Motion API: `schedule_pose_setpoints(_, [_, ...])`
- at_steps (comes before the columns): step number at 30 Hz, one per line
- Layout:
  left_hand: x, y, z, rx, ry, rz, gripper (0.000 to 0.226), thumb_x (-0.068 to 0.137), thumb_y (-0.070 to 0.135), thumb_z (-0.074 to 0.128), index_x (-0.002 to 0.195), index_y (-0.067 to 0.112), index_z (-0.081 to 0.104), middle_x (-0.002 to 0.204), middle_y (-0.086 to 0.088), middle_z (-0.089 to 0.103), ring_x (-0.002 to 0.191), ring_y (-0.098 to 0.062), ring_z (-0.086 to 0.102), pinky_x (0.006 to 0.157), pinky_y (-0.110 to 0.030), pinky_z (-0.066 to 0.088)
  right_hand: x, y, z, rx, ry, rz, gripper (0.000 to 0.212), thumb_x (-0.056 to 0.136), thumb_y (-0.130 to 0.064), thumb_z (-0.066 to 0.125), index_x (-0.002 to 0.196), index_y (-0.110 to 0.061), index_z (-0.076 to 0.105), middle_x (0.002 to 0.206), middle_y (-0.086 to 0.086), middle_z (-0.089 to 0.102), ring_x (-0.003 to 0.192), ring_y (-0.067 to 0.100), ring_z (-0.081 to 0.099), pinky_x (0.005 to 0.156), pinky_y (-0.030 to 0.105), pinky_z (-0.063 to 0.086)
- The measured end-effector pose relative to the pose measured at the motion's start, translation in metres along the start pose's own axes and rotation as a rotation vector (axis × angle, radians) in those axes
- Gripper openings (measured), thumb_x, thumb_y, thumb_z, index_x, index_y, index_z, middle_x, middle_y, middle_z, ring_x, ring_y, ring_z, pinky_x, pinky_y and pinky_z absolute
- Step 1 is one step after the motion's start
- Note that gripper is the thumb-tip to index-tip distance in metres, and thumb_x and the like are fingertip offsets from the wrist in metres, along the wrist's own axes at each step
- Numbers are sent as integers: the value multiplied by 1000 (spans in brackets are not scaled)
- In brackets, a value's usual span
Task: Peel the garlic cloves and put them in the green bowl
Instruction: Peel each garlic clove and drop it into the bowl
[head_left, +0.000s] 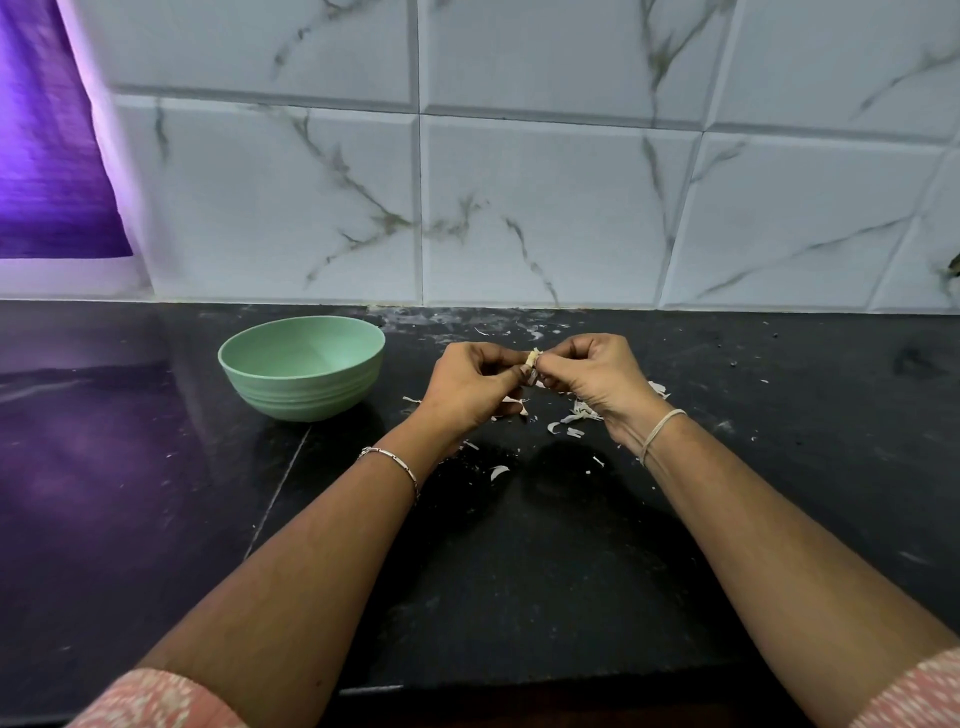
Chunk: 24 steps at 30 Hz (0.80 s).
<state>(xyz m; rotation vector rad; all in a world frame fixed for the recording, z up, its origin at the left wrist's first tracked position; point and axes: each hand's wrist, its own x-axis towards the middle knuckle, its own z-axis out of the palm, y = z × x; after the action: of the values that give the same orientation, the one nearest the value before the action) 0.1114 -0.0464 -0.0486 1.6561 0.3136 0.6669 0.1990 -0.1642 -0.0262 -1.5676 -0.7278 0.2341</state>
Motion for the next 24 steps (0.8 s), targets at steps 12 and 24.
schedule_pose_setpoints(12, [-2, 2, 4, -62, -35, -14, 14, 94, 8, 61, 105, 7, 69, 88, -7, 68, 62, -8, 58, 59, -25, 56, 0, 0, 3, 14, 49, -22, 15, 76, -2, 74, 65, -7, 65, 58, 5, 61, 47, 5, 52, 48, 15, 43])
schedule_pose_setpoints(24, [-1, 6, 5, 59, 33, 42, 19, 96, 12, 58, 113, 15, 66, 91, -6, 60, 75, -15, 61, 64, -36, 60, -1, -1, 4, 43, 43, -74, 14, 79, -1, 72, 69, -9, 66, 59, -2, 59, 47, -1, 51, 50, 12, 42])
